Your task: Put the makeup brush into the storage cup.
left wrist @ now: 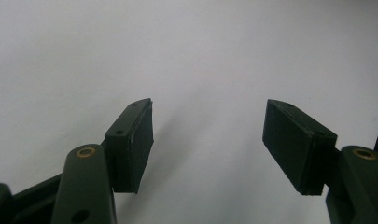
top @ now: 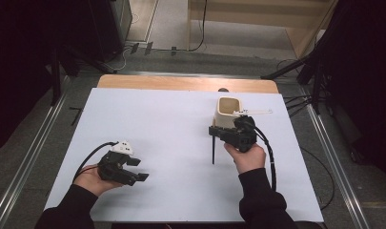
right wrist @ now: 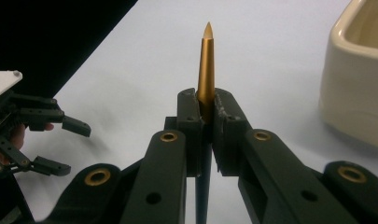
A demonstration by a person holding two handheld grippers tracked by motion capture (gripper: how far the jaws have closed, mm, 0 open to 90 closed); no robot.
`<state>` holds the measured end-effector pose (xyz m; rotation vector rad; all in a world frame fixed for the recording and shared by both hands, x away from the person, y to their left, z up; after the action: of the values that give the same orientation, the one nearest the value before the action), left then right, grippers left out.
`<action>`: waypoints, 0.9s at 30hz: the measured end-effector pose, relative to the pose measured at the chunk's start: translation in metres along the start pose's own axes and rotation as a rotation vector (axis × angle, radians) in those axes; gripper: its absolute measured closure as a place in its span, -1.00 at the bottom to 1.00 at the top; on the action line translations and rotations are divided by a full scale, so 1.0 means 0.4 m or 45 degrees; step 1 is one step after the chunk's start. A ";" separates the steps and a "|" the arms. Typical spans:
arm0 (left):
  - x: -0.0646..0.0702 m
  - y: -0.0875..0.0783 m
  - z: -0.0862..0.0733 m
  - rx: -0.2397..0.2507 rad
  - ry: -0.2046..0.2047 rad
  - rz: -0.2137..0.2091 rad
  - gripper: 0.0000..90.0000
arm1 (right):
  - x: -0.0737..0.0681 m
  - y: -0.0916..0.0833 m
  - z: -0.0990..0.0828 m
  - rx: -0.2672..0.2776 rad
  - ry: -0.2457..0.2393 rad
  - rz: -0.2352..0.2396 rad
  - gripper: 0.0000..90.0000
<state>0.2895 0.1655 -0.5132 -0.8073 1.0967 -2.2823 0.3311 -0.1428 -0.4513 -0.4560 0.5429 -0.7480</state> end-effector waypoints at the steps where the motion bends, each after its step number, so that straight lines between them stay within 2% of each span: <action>1: 0.000 0.000 0.000 0.000 0.000 0.000 -0.24 | 0.002 -0.002 0.003 0.002 0.001 0.000 0.86; 27: 0.000 0.000 0.000 -0.001 -0.004 -0.007 -0.24 | 0.054 -0.035 0.085 0.040 0.004 -0.065 0.86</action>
<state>0.2894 0.1655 -0.5131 -0.8149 1.0950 -2.2848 0.3579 -0.1612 -0.4238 -0.4410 0.5232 -0.8051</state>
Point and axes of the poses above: each handheld gripper's, and its own axes: y roughly forward along the jaws, z roughly out of its top, x roughly to its right, the point moved 6 cm from there along y, roughly forward along the jaws, and after that the axes turned 12 degrees about -y, right-handed, at the moved point
